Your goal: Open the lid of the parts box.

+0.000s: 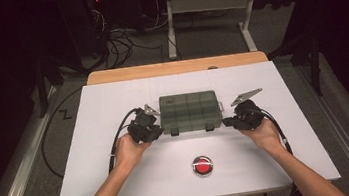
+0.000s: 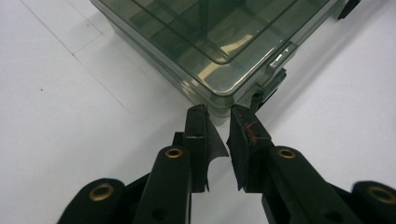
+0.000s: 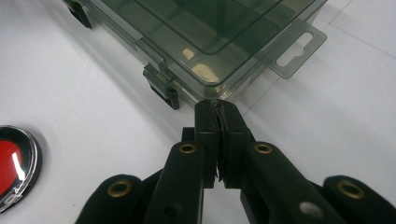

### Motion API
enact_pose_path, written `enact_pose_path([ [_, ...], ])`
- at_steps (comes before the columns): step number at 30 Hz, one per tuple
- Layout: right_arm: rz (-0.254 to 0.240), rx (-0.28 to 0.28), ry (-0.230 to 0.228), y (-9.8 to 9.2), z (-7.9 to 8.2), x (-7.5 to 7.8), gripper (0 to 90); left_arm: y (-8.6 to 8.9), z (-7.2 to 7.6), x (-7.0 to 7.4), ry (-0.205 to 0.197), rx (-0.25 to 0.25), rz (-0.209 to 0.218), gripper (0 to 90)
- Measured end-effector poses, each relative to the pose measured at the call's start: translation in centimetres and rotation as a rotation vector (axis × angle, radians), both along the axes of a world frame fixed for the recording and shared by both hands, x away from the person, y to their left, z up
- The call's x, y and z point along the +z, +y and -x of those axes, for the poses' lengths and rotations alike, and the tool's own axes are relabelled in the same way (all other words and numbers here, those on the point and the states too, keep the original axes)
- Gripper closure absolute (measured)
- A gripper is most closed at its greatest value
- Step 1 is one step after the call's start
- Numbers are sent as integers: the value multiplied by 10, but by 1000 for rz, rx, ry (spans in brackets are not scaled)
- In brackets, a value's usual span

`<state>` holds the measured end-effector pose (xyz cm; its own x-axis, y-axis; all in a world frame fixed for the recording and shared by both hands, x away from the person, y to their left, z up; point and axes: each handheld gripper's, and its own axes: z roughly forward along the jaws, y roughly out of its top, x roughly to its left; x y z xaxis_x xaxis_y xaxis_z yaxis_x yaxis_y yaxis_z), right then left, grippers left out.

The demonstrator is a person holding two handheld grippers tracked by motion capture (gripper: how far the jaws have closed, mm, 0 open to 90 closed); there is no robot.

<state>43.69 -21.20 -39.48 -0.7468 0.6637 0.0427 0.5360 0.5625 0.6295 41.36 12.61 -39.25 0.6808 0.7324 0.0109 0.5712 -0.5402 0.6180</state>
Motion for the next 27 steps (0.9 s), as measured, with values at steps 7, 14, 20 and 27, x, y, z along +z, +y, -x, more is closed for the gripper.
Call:
enact_pose_path([
  [7,-21,-9,-7,-1,0,5,890,-2,0,5,-18,-2,7,737],
  [14,-48,-14,-25,1,-1,15,871,-6,-2,10,-75,34,12,554],
  [20,-57,-17,-36,1,-2,20,867,-8,-4,14,-109,56,14,476],
  [27,-76,-20,-47,-1,-2,24,854,-10,-5,21,-162,70,40,448],
])
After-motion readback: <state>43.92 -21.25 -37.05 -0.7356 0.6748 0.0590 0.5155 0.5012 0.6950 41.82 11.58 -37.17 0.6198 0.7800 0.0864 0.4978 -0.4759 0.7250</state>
